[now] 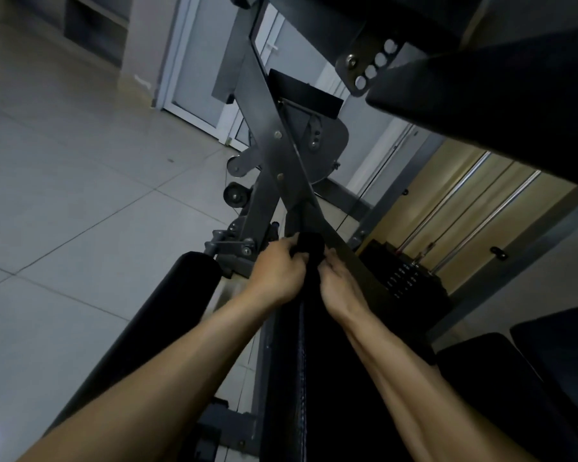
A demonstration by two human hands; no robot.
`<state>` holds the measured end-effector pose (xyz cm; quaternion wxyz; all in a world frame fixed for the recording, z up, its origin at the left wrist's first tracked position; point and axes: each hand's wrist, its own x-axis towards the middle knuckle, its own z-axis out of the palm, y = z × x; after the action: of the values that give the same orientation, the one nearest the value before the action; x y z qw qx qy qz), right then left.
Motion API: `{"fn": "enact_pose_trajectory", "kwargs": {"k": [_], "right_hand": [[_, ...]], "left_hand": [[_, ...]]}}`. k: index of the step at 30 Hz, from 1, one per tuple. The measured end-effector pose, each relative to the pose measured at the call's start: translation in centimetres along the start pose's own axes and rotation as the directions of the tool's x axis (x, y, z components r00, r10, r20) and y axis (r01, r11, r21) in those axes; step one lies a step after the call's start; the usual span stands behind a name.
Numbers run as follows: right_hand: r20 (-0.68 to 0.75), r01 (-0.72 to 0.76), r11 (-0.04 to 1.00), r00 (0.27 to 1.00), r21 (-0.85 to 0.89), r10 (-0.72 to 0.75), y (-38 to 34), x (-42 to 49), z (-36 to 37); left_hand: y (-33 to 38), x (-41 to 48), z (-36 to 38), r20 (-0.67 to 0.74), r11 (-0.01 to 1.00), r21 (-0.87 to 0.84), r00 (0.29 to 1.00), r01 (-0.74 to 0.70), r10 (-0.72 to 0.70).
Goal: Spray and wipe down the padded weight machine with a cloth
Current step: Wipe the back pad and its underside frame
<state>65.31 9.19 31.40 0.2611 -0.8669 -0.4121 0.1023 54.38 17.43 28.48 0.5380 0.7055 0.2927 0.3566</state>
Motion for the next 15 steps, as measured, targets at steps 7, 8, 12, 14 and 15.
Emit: {"fn": "enact_pose_trajectory", "kwargs": {"k": [7, 8, 12, 14, 15], "right_hand": [[0.008, -0.025, 1.0, 1.0, -0.014, 0.026, -0.4, 0.0, 0.0], [0.019, -0.031, 0.999, 0.999, -0.006, 0.031, -0.5, 0.0, 0.0], [0.011, -0.028, 1.0, 1.0, 0.004, 0.028, -0.5, 0.0, 0.0], [0.01, -0.034, 0.999, 0.999, 0.006, 0.034, -0.3, 0.2, -0.1], [0.014, -0.037, 0.999, 0.999, 0.007, 0.037, -0.3, 0.1, 0.0]], "left_hand": [[0.8, 10.4, 0.9, -0.037, 0.991, 0.075, 0.993, 0.112, -0.11], [0.3, 12.2, 0.9, -0.037, 0.986, 0.087, 0.99, 0.139, -0.136], [-0.1, 15.2, 1.1, -0.051, 0.988, -0.027, 0.987, 0.149, -0.15], [-0.3, 13.2, 0.8, -0.068, 0.996, -0.015, 0.993, 0.092, -0.093], [-0.6, 11.9, 0.8, -0.064, 0.998, 0.012, 0.996, 0.066, -0.065]]}}
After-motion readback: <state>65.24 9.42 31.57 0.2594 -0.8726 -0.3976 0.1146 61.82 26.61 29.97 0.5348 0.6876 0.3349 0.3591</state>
